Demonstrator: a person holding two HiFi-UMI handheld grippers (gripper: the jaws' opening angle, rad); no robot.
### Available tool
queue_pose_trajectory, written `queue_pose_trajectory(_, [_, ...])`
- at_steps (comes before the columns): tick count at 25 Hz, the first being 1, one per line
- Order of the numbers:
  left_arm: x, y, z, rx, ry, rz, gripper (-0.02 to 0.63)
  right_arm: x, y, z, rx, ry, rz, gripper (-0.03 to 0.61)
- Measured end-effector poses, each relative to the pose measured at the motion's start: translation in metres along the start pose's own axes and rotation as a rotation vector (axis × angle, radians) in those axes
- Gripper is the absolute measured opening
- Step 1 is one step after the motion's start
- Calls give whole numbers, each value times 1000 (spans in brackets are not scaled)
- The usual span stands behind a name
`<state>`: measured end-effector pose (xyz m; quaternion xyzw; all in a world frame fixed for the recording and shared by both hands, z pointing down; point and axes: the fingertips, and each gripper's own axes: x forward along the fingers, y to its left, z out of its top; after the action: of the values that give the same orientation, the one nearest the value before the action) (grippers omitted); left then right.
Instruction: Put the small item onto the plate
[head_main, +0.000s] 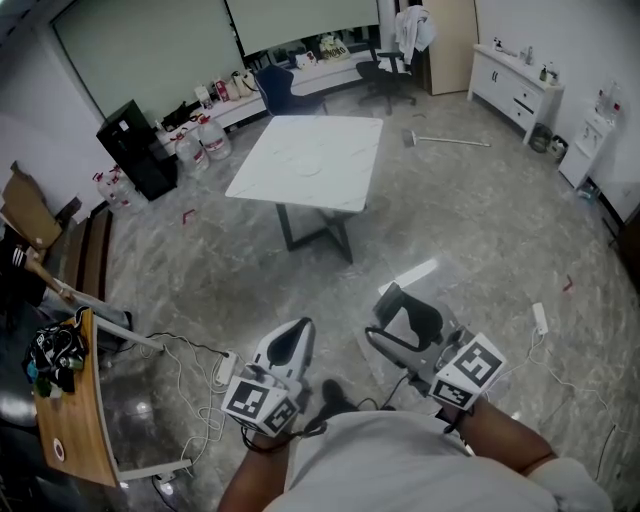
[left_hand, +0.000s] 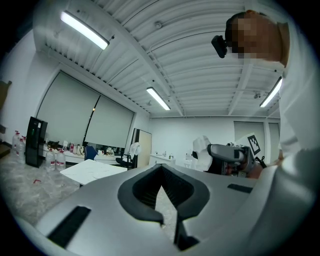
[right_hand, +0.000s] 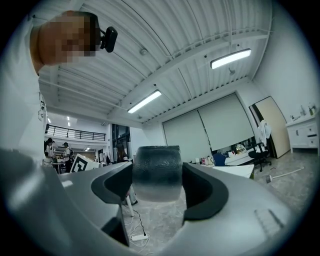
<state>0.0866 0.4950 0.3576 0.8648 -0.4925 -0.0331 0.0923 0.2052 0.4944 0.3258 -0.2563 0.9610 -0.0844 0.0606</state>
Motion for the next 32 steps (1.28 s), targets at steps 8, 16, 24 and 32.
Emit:
queue_pose_trajectory(8, [16,79,17,-26,-11,-28,6,78,-13,-5,1,17,-24,302])
queue_pose_trajectory(16, [24,162,46,-16,-9,-66,6,164,-24,-3,0,13,-64,302])
queue_pose_trajectory(24, [29,214,56,-3,-10,-72,6,216,-32,-12,5,15,-72,302])
queue_pose_trajectory(32, [49,246,60,-8,-9,-62,6,257,-57,-15,-7,28,-46,302])
